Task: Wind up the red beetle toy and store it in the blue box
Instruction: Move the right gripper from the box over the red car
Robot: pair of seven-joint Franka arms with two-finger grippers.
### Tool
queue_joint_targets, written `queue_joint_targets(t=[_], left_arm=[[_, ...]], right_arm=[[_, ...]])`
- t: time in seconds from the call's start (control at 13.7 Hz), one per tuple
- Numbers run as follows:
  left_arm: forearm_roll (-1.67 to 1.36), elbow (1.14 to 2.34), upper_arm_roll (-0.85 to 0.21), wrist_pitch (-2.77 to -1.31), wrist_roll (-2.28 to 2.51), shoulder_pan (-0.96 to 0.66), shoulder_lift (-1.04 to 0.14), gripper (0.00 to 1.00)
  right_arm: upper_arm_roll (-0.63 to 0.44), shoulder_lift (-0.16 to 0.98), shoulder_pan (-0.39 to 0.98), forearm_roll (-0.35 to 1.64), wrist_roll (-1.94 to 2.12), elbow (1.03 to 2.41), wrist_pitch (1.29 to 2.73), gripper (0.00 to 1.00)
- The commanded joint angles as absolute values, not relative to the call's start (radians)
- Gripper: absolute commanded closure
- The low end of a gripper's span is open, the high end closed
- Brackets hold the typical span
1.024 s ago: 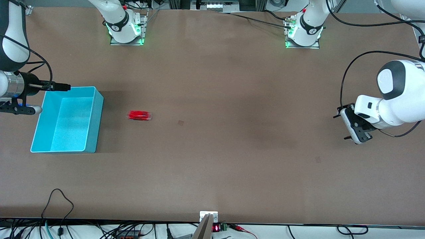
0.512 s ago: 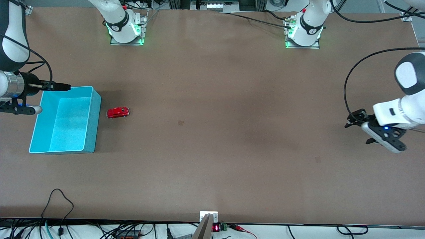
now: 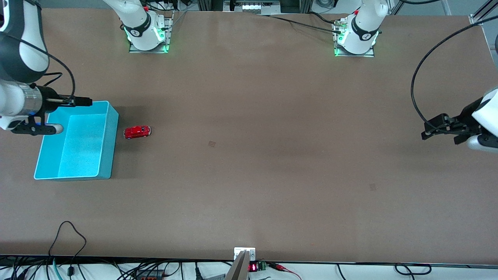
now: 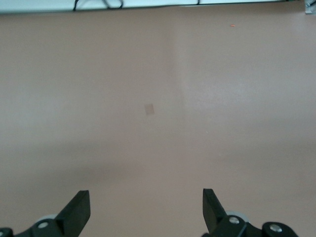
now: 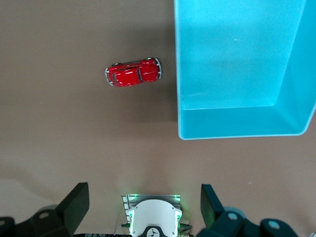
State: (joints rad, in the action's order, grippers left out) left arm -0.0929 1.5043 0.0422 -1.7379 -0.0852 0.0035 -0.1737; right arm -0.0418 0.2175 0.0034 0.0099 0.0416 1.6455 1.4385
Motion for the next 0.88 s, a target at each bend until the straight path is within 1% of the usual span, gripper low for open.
queue_joint_targets(t=[0.0,0.07,0.29,0.59,0.73,0.8], left_arm=[[-0.094,1.514,0.063,-1.677,0.003,-0.018,-0.117,0.0],[-0.094,1.52,0.063,-1.677,0.003,-0.017,-0.1,0.0],[-0.094,1.587,0.06,-1.69,0.017,-0.018,-0.043,0.0],[-0.091,1.637,0.06,-1.703,0.017,-0.011,-0.003,0.0],[-0.065,1.661,0.058,-1.703,0.035,-0.011,0.029,0.0],[-0.063,1.687,0.058,-1.701,0.046,-0.011,0.049,0.0]], right_arm=[[-0.046,0.216,0.026,0.02,0.121,1.68,1.474,0.0],[-0.046,0.215,0.034,0.02,0.161,1.704,1.501,0.0],[-0.046,0.195,0.044,0.014,0.303,1.794,1.609,0.0],[-0.044,0.131,0.046,-0.003,0.596,1.968,1.81,0.0],[-0.025,0.094,0.043,-0.041,0.728,2.057,1.905,0.0],[-0.018,0.072,0.043,-0.063,0.795,2.121,1.981,0.0]])
